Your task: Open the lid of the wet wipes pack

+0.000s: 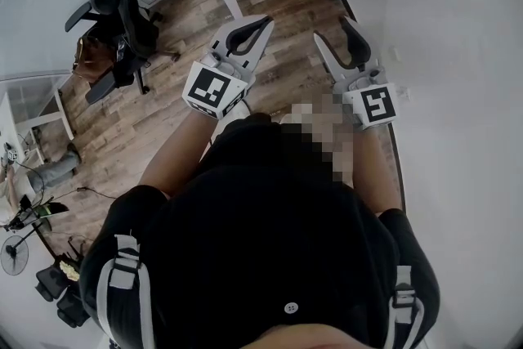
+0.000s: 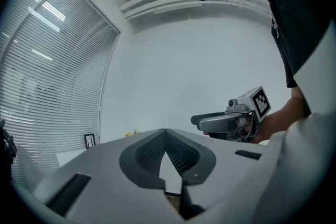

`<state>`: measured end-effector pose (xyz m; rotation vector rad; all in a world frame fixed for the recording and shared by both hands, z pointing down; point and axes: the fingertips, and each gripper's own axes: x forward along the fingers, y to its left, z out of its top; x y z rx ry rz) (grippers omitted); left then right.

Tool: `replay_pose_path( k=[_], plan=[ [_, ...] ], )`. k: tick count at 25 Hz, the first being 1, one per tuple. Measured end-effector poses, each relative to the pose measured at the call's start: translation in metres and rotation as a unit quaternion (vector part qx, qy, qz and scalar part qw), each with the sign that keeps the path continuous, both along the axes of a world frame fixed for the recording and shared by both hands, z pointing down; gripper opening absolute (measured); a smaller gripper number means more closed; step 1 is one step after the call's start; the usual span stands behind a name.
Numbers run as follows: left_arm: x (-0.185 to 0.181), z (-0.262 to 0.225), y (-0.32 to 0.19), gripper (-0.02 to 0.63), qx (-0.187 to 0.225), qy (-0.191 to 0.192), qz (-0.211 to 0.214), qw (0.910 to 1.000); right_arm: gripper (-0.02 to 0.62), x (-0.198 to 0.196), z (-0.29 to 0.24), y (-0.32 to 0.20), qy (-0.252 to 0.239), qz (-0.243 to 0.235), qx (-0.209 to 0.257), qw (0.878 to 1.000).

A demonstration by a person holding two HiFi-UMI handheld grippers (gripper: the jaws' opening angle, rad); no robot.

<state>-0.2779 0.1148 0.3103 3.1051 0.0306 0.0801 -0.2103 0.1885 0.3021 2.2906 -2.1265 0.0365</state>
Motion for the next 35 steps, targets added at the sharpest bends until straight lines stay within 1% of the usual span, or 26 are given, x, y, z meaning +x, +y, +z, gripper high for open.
replay_pose_path(
  k=[5,13,26,35],
  plan=[
    [0.012,0.0,0.008,0.008,0.0,-0.003,0.0,1.0,0.298,0.014,0.0,0.005,-0.001,0.001,-0.002,1.0],
    [0.037,0.006,0.027,0.008,0.002,-0.009,-0.003,1.0,0.304,0.037,0.004,0.019,-0.001,-0.01,0.002,1.0],
    [0.098,0.01,0.065,0.008,0.001,-0.012,-0.022,0.9997,0.304,0.093,0.009,0.053,-0.005,-0.037,0.005,0.999],
    [0.124,0.012,0.089,0.008,-0.002,-0.014,-0.027,0.9995,0.304,0.118,0.01,0.071,-0.005,-0.05,0.007,0.999]
  ],
)
